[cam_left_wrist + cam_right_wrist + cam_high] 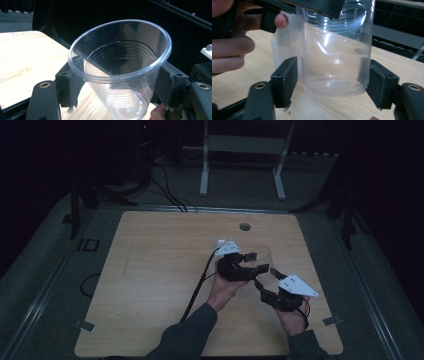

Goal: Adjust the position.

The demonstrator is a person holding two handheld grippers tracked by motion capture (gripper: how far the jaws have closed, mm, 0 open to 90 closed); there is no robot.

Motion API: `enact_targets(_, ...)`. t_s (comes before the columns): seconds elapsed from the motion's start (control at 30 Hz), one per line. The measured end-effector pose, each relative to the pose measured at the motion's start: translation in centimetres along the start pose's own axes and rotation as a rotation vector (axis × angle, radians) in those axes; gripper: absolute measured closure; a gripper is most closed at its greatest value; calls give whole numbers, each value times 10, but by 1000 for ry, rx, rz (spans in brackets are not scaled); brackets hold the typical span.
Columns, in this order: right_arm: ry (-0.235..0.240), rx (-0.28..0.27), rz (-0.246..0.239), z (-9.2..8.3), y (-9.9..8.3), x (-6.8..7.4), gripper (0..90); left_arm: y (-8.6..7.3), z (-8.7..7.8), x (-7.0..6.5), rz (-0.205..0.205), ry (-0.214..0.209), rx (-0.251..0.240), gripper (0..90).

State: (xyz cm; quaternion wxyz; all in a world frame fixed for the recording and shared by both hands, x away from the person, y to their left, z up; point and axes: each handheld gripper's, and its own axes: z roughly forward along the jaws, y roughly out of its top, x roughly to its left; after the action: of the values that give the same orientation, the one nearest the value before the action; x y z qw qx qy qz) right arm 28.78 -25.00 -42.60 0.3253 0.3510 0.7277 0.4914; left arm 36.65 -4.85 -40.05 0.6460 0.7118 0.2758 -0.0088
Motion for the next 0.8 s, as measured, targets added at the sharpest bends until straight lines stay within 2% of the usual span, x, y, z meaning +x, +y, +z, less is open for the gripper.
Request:
enact_targets(0.07, 9, 7, 0, -1, 1, -1, 300, -1, 0, -1, 25, 12, 20, 305)
enact_targets(0.33, 40, 37, 13, -2, 7, -9, 299, -1, -1, -1, 39, 29, 35, 305)
enact_targets(0.47, 64, 58, -1, 0, 10, -8, 302, -2, 1, -1, 65, 53, 69, 306)
enact_targets(0.67, 70, 92, 0, 6, 12, -6, 339, -4, 3, -6, 136, 111, 112, 306)
enact_targets(0.8, 68, 106, 7, 10, 11, -6, 356, -4, 3, -9, 159, 130, 122, 301)
